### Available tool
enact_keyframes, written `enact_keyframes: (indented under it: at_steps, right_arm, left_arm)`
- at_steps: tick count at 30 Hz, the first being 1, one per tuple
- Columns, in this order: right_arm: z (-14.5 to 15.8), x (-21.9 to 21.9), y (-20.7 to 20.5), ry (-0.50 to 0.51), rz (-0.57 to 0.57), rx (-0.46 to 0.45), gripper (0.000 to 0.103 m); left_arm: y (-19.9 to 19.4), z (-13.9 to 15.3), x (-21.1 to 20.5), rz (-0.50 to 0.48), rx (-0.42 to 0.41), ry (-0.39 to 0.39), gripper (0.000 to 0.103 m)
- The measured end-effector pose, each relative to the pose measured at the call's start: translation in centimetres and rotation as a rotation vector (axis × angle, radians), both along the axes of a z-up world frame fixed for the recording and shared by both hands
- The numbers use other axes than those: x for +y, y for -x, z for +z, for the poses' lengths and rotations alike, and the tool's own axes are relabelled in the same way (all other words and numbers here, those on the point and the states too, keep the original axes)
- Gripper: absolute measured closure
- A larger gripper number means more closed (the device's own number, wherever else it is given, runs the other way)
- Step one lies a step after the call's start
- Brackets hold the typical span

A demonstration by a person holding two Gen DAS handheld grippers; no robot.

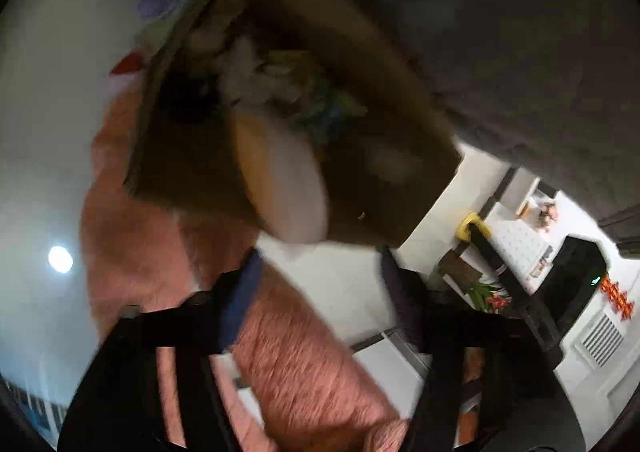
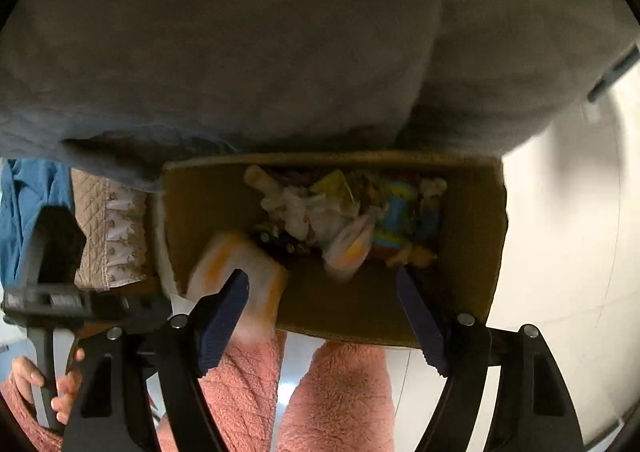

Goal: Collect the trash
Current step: 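Carry package and cup to the cardboard box and open both tools, then grasp the red snack stick wrapper with the right tool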

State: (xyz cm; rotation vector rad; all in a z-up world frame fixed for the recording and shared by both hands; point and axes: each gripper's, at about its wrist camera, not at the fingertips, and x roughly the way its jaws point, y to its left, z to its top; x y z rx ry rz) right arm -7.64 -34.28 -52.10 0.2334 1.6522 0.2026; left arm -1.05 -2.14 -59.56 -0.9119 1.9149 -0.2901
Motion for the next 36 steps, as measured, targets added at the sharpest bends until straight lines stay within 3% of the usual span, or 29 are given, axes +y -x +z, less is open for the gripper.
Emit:
enact_keyframes:
  at_steps: [2,6,10,12,14,16,18,21,24,27,30,34,36]
  right_arm:
    - [0.5,-0.4,0.5,-0.005,-0.019,0.014,0.026]
    - [3.4,-0.7,1.1,-0.039,-0.031,0.007,0.025]
    - [9.7,-0.1,0.9,-0.083,0.014,-0.021,0.025]
    - [14.2,1.0,0.8,-0.127,0.055,-0.054,0.024]
    - [18.4,1.8,0.4,-0.197,0.089,-0.106,0.024]
    - [24.4,2.6,-0.8,-0.321,0.104,-0.237,0.024]
    - [28.7,3.1,-3.3,-0.362,0.082,-0.362,0.019]
    - [32.5,3.6,-9.2,-0.348,-0.017,-0.501,0.013]
    - [34.9,5.5,-15.6,-0.223,-0.036,-0.616,0.013]
    - [37.1,10.1,-23.9,-0.051,0.053,-0.715,0.013]
    - [36.3,15.4,-32.9,0.128,0.153,-0.7,0.016]
    - [33.1,20.1,-41.6,0.433,0.256,-0.671,0.025]
    - [31.8,20.9,-44.6,0.525,0.28,-0.646,0.027]
  left_arm:
    - [-0.4,0.3,-0.2,-0.027,-0.027,-0.04,0.022]
    - [-0.3,2.3,-0.6,-0.092,-0.044,-0.086,0.019]
    - [1.1,6.1,-0.3,-0.207,0.005,-0.168,0.017]
    - [1.8,9.9,-0.7,-0.304,-0.006,-0.187,0.017]
    - [2.1,15.3,-1.0,-0.366,-0.068,-0.153,0.014]
    - [1.8,19.7,-1.3,-0.378,-0.1,-0.089,0.012]
    - [0.7,24.2,-1.3,-0.387,-0.16,-0.04,0.012]
    - [-2.3,30.2,-1.2,-0.396,-0.328,-0.052,0.012]
    - [-5.4,34.8,-0.2,-0.377,-0.465,-0.047,0.012]
    - [-8.0,37.4,1.7,-0.334,-0.55,-0.043,0.011]
    - [-10.3,38.0,4.0,-0.288,-0.584,-0.043,0.011]
    - [-12.5,37.8,7.4,-0.262,-0.593,-0.066,0.011]
    - [-13.4,37.5,9.3,-0.251,-0.591,-0.069,0.011]
